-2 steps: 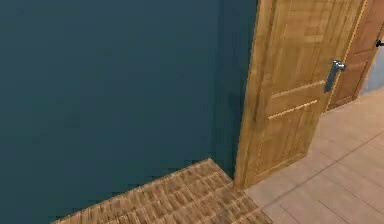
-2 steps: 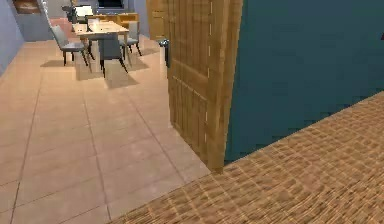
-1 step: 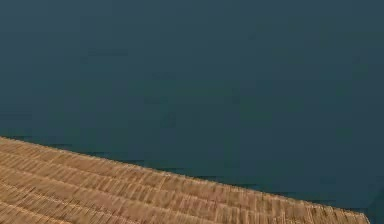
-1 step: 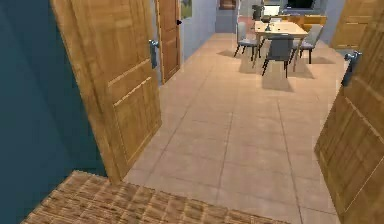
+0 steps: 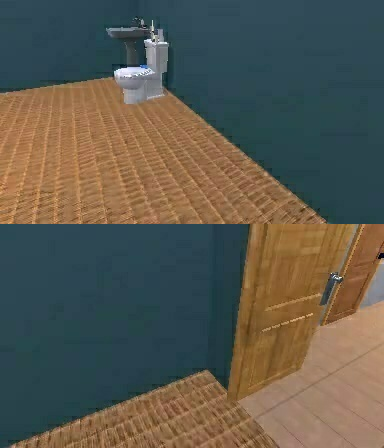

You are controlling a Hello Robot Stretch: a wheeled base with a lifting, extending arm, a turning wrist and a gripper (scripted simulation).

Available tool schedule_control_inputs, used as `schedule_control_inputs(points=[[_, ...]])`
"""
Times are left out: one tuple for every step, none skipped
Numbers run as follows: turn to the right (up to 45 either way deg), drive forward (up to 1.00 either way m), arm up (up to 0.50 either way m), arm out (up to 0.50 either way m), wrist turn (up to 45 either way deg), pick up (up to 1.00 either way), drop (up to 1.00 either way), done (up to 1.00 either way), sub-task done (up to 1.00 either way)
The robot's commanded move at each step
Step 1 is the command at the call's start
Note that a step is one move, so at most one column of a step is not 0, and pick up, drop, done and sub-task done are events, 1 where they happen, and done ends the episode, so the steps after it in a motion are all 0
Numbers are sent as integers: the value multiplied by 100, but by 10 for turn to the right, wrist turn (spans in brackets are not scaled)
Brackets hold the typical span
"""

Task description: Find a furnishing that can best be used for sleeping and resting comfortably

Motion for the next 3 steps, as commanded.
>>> schedule_control_inputs(points=[[-450, 0, 0, 0, 0, 0, 0, 0, 0], [-390, 0, 0, 0, 0, 0, 0, 0, 0], [0, 100, 0, 0, 0, 0, 0, 0, 0]])
